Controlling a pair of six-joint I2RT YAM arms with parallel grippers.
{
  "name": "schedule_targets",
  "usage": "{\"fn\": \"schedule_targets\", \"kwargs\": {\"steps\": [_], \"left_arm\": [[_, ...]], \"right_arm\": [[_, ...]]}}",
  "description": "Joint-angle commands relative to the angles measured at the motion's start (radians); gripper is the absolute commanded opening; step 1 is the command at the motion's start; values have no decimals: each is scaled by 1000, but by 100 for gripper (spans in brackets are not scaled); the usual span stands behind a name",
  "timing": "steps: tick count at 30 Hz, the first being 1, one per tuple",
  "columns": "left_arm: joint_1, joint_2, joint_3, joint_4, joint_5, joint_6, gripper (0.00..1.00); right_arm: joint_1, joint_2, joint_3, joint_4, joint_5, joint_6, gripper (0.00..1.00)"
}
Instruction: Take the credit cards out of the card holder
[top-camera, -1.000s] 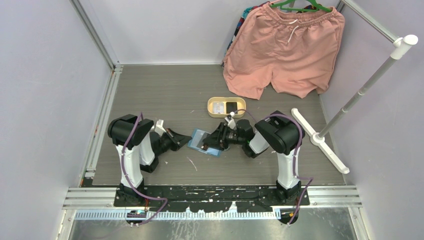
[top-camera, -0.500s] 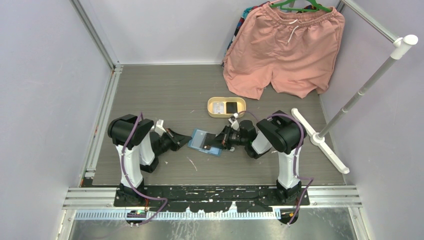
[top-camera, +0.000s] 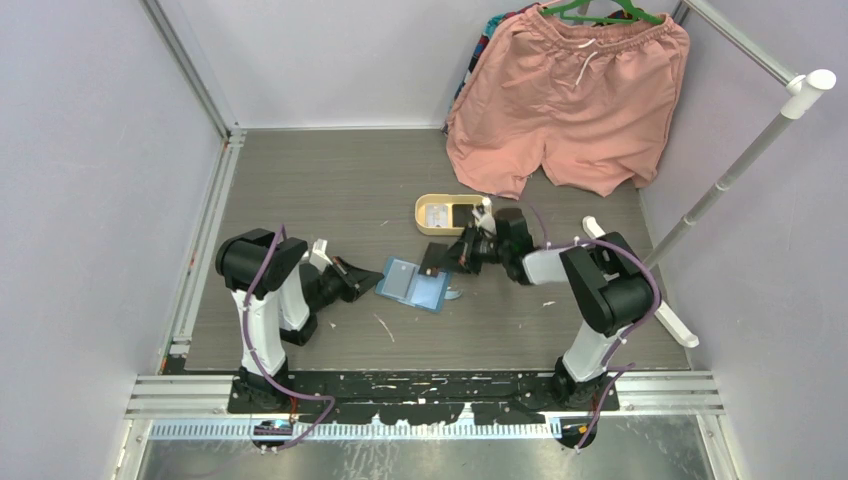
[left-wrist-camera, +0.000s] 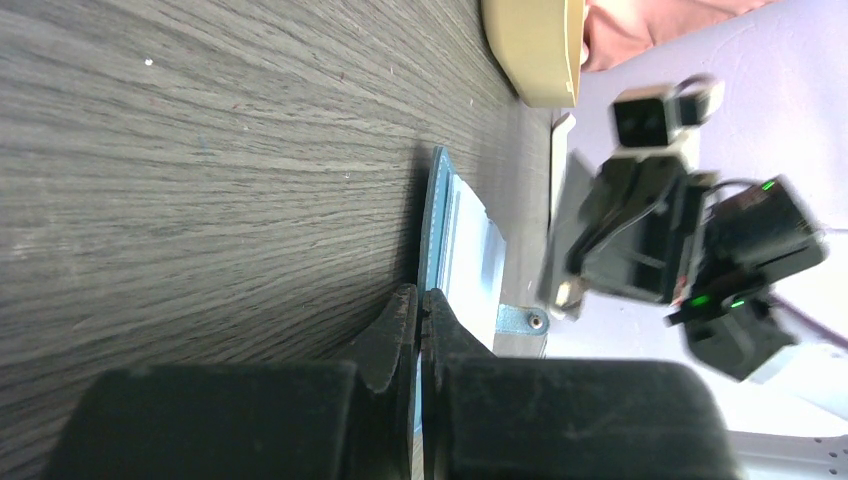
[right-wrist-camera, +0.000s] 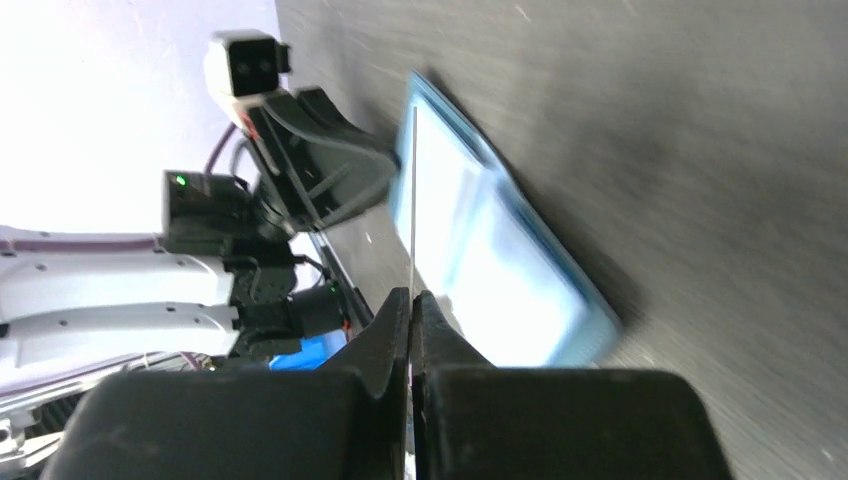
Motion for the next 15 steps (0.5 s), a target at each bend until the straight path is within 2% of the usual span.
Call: {"fn": "schedule_targets", "kwargs": {"steps": [1, 4, 8, 12, 15], "left_arm": [[-26, 142, 20, -137, -111, 155, 0], [-26, 142, 26, -137, -101, 154, 0], [-26, 143, 37, -138, -85, 153, 0], [-26, 127, 31, -137, -77, 159, 0], [-24, 126, 36, -137, -57, 153, 0]], "right_arm": [[-11, -112, 313, -578, -15, -364, 1], [-59, -96, 484, -827, -4, -482, 1], [-156, 22, 668, -950, -70, -487, 1], [-204, 126, 859, -1195, -42, -600, 1], [-239, 157, 906, -1229, -43, -620, 1]]}}
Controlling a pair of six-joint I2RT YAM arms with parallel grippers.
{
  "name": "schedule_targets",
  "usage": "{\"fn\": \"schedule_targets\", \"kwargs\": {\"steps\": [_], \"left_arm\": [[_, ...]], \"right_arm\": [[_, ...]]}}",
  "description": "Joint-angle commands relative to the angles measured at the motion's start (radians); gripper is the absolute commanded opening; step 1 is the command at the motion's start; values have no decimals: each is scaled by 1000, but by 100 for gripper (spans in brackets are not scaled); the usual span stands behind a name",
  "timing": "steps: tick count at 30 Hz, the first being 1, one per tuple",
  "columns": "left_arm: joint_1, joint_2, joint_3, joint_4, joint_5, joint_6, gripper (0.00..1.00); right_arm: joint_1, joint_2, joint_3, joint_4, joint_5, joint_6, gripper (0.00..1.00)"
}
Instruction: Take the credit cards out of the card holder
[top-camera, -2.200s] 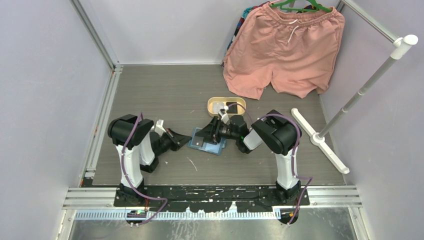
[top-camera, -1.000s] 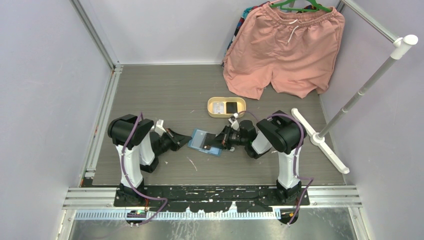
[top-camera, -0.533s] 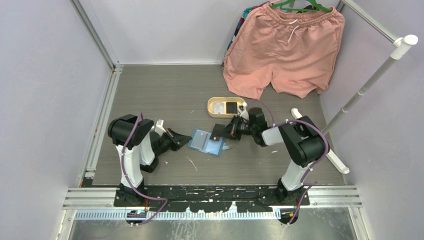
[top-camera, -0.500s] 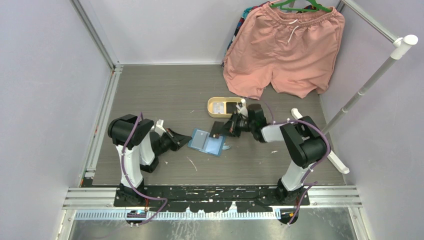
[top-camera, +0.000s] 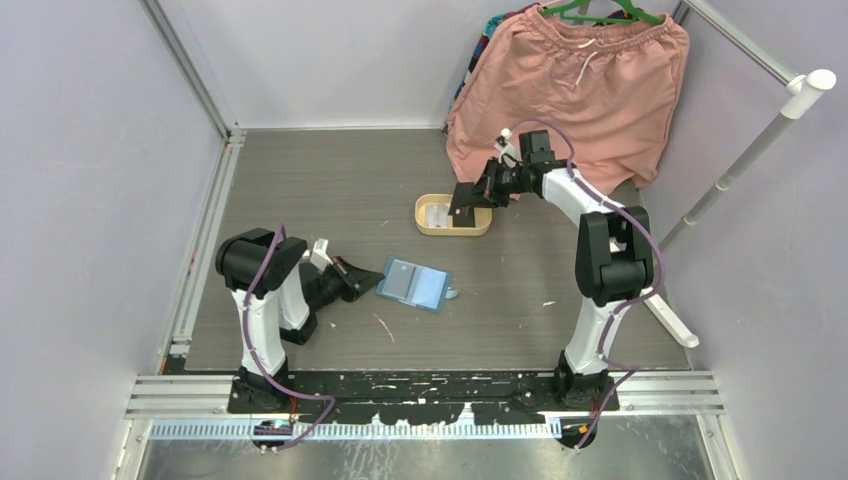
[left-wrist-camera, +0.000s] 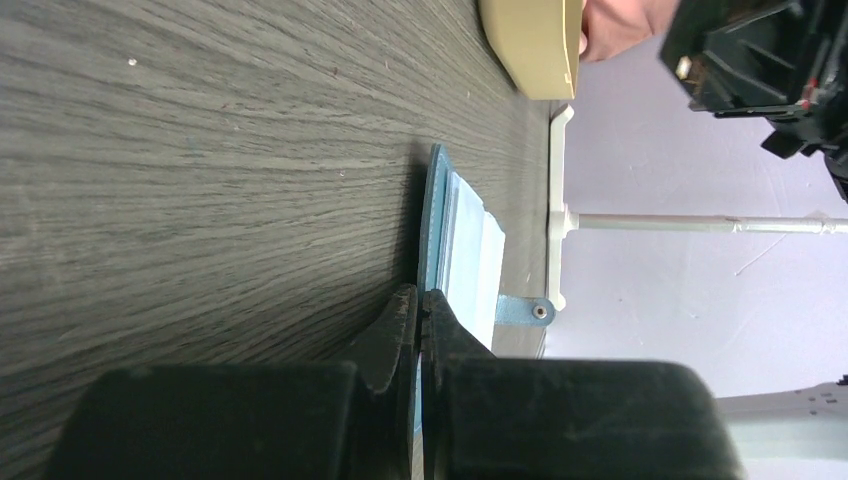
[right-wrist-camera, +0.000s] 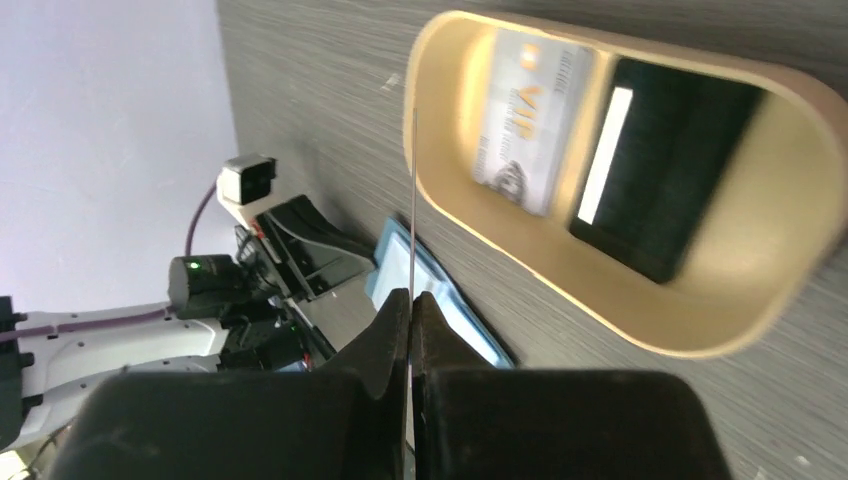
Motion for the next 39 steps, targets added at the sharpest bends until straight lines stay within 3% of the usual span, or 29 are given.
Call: {"fn": "schedule_targets", "kwargs": {"steps": [1, 13, 28, 33, 39], "left_arm": [[-28, 120, 33, -137, -74, 150, 0], [-22, 129, 33, -137, -67, 163, 0], [-20, 132, 15, -138, -81, 174, 0], [-20, 139, 17, -137, -80, 176, 0], [-20, 142, 18, -137, -79, 175, 0]], "right_arm": [[-34, 38, 78, -214, -12, -100, 1], [-45, 203, 249, -330, 52, -158, 1], [-45, 291, 296, -335, 91, -139, 2], [-45, 299, 310, -360, 125, -146, 3], [-45, 283, 329, -401, 219, -150, 14]]}}
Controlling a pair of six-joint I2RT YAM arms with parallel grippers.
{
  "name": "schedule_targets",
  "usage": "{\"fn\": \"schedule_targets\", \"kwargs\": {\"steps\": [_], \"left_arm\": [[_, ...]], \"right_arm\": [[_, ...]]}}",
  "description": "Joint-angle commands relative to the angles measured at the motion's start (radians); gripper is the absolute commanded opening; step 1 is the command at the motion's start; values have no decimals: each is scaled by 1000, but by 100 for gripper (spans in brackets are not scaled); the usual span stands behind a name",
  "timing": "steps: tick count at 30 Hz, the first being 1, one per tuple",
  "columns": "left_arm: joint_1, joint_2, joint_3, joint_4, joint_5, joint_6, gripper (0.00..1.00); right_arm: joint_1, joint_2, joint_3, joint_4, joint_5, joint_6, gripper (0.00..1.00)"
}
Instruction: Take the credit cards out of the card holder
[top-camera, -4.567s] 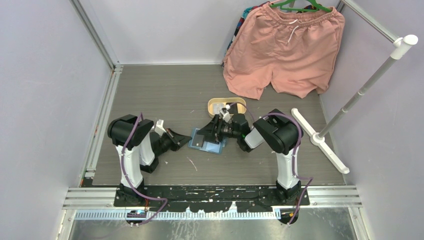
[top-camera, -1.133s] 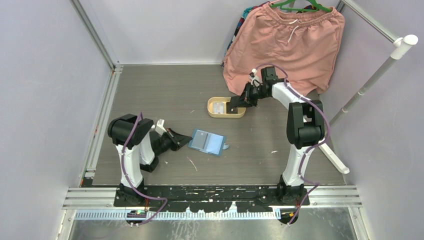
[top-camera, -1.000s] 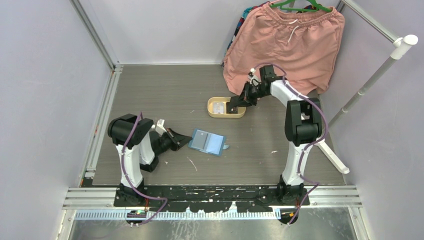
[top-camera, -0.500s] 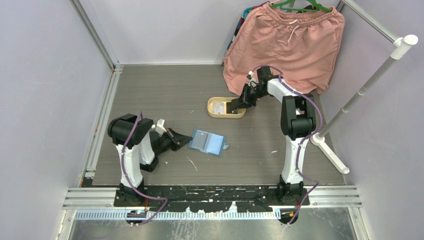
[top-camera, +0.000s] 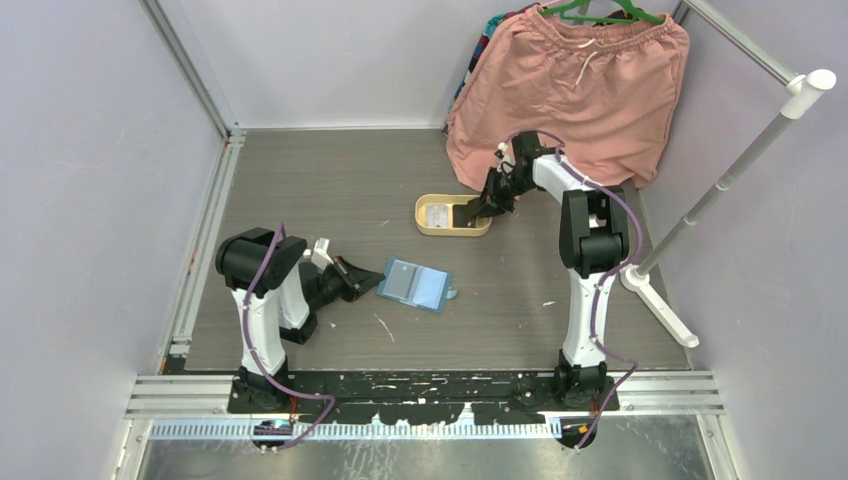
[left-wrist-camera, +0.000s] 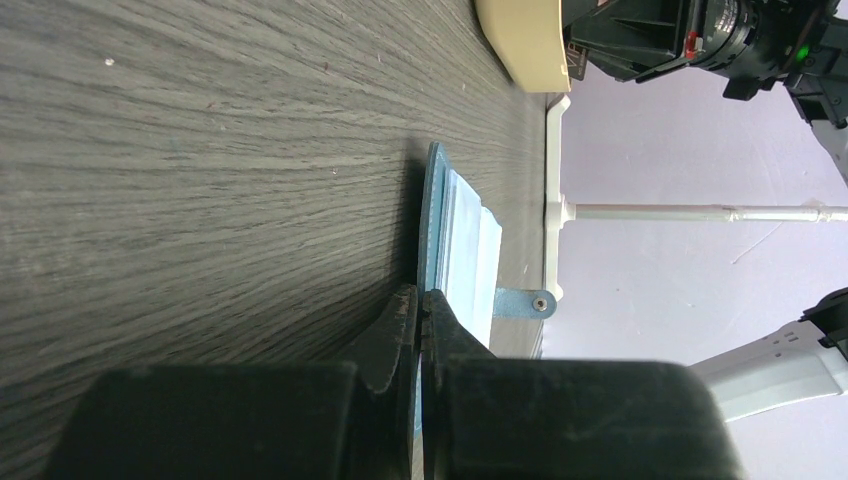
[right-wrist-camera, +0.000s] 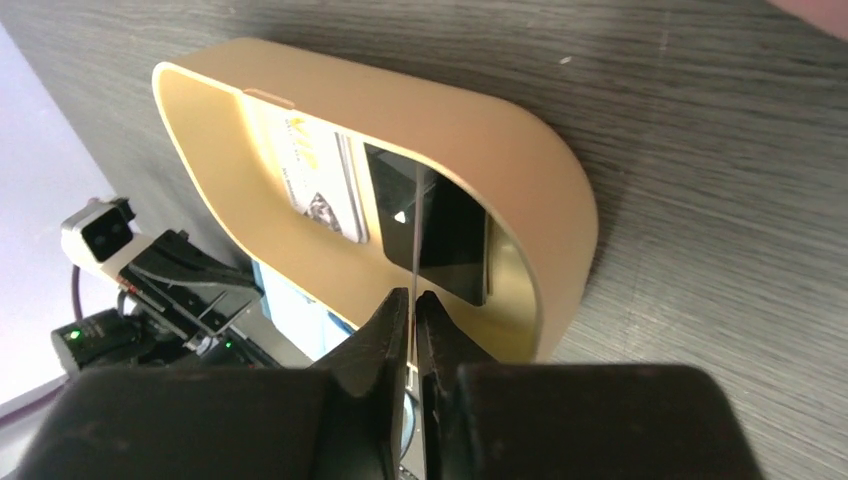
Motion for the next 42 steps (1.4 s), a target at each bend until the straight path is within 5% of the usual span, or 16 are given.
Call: {"fn": "schedule_targets", "kwargs": {"steps": [1, 7, 20, 27, 32, 36, 42], "left_arm": [[-29, 136, 10, -137, -114, 168, 0], [-29, 142, 12, -137, -112, 168, 0], [-29, 114, 19, -137, -120, 172, 0], [-31, 53, 29, -167, -123, 173, 0], [-38, -7, 28, -201, -145, 177, 0], [-47, -154, 27, -338, -190, 221, 0], [-120, -511, 95, -844, -358, 399, 0]], "right_arm": [[1, -26, 50, -40, 78, -2, 16], [1, -74, 62, -70, 151, -6, 38], [54, -355, 43, -26, 347, -9, 45], [283, -561, -186, 191, 508, 40, 68], [481, -513, -312, 258, 597, 81, 76], [572, -474, -370, 314, 629, 120, 79], [656, -403, -368, 338, 684, 148, 83]]}}
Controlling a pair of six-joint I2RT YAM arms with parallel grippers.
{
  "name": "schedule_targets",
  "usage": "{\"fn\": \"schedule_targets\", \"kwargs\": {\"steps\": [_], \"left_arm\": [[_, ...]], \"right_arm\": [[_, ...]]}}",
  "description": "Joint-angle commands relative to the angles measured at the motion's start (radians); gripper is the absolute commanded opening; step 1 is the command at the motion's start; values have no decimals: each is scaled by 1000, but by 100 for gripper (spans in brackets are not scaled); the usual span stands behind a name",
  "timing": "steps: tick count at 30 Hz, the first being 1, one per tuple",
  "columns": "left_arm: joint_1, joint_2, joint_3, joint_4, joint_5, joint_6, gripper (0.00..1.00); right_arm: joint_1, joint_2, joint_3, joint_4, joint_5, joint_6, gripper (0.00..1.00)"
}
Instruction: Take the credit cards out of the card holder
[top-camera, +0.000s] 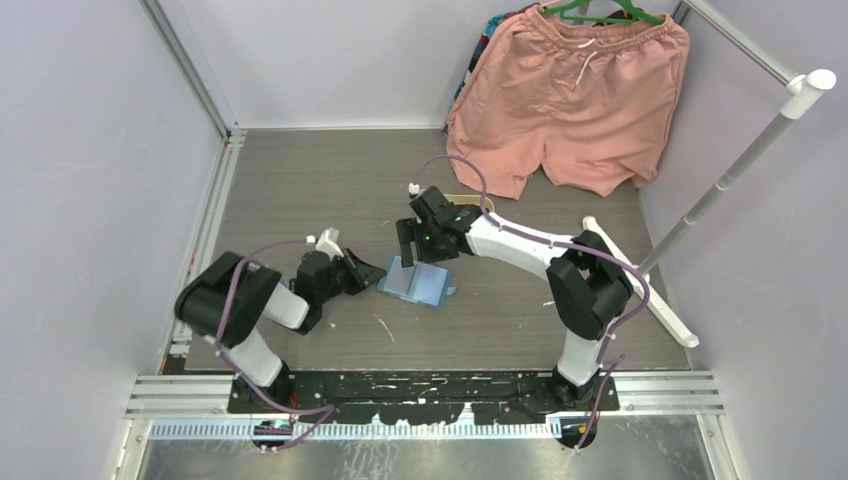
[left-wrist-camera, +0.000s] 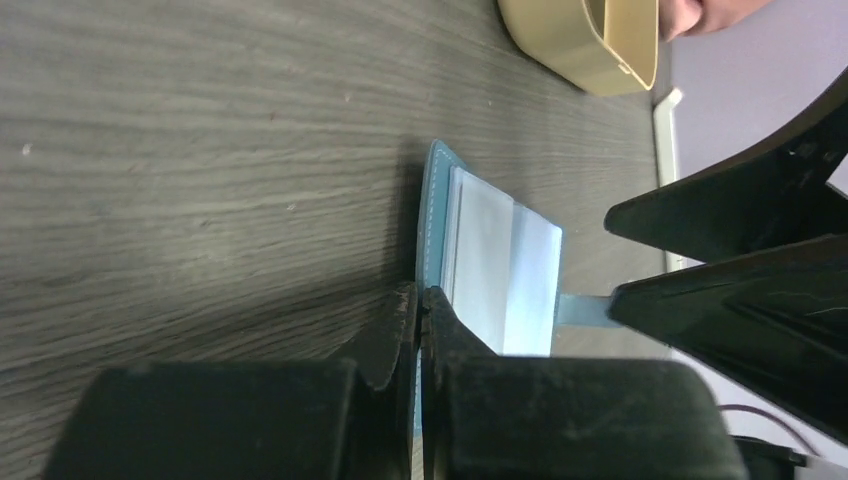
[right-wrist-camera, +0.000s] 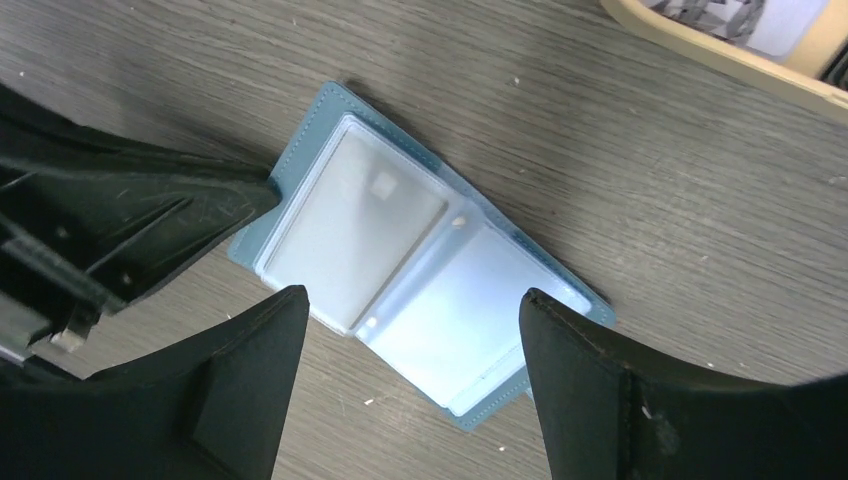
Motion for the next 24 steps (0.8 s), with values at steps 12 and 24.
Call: {"fn": "schedule_targets", "kwargs": {"steps": [12, 24], "left_arm": [[-38, -294, 52, -520, -217, 222, 0], [-38, -335, 43, -551, -236, 236, 0]], "right_arm": [[112, 138, 156, 116, 138, 62, 83], [128, 244, 235, 69, 169, 41, 82]]}}
